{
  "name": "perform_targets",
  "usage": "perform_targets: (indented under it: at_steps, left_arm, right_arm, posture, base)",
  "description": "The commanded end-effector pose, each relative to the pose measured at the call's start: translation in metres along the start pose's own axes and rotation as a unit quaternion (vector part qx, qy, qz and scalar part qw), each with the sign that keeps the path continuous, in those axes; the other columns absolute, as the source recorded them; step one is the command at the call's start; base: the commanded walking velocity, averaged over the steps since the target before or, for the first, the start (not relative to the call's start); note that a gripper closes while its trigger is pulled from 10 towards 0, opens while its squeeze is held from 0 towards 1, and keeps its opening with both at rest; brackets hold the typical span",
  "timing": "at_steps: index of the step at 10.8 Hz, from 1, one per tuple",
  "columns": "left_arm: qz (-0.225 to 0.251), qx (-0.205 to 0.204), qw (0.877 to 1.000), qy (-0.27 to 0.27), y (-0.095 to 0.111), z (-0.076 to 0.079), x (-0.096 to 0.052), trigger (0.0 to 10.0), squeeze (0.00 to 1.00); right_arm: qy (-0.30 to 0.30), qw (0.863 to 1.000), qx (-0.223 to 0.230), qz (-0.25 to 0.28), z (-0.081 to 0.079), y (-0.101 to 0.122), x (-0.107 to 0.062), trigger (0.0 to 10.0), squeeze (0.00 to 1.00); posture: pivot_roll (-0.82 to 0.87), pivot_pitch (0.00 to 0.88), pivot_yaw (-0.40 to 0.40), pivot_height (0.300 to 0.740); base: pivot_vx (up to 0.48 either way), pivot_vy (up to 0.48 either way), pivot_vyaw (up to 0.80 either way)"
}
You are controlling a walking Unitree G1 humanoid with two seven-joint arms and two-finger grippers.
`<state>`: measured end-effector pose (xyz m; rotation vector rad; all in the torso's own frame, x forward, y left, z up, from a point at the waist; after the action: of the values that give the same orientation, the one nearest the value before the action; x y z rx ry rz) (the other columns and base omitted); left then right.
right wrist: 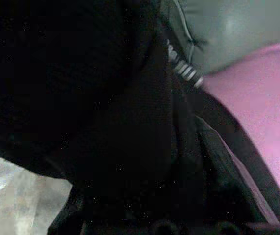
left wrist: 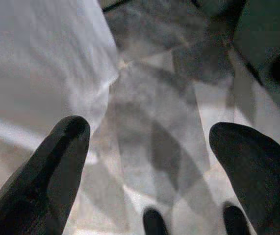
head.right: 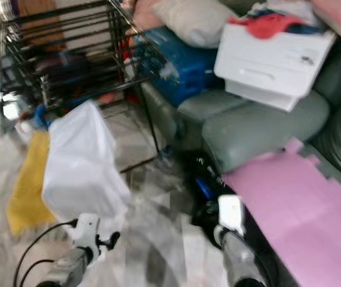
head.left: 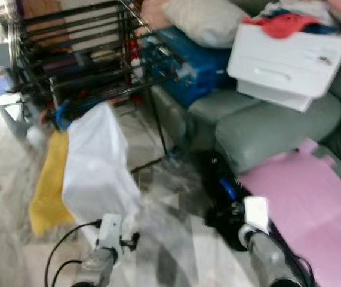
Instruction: Hang hanger
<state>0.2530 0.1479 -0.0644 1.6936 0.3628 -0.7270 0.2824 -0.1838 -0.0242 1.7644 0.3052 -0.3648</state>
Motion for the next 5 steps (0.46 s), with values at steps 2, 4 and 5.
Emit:
perform_targets:
  at_steps: [2, 4, 5]
  left_arm:
    - [-0.015, 0.010, 1.000, 0.002, -0.005, 0.002, -0.001, 10.0, 0.00]
    - [-0.028, 0.039, 0.998, 0.031, -0.008, -0.003, -0.001, 10.0, 0.00]
    - [-0.031, 0.034, 0.998, 0.031, -0.012, -0.002, -0.003, 10.0, 0.00]
  right_arm:
    - [0.005, 1.000, -0.006, 0.024, -0.002, 0.016, 0.006, 10.0, 0.00]
    - [0.034, 0.999, -0.026, 0.022, -0.008, 0.018, 0.006, 10.0, 0.00]
    - [0.040, 0.999, -0.027, 0.024, -0.010, 0.018, 0.006, 10.0, 0.00]
  posture:
    - [-0.15, 0.001, 0.086, 0.740]
    - [-0.14, 0.000, 0.075, 0.740]
    - [-0.14, 0.000, 0.071, 0.740]
  base:
    - [0.309, 0.000, 0.00]
    - [0.000, 0.000, 0.00]
    - [0.000, 0.000, 0.51]
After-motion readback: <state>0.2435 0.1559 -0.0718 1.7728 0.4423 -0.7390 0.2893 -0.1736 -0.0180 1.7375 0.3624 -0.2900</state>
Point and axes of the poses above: a point about 5 cm out from each wrist's last joint towards the gripper, its own x axis pointing out of the wrist towards the gripper, its own y axis along the axis of the wrist's last joint, z = x × y, the point moved 2 cm from there along x, pointing out of the wrist towards the gripper, and after that the axes turned 14 degrees about x, right-handed, at the moved point
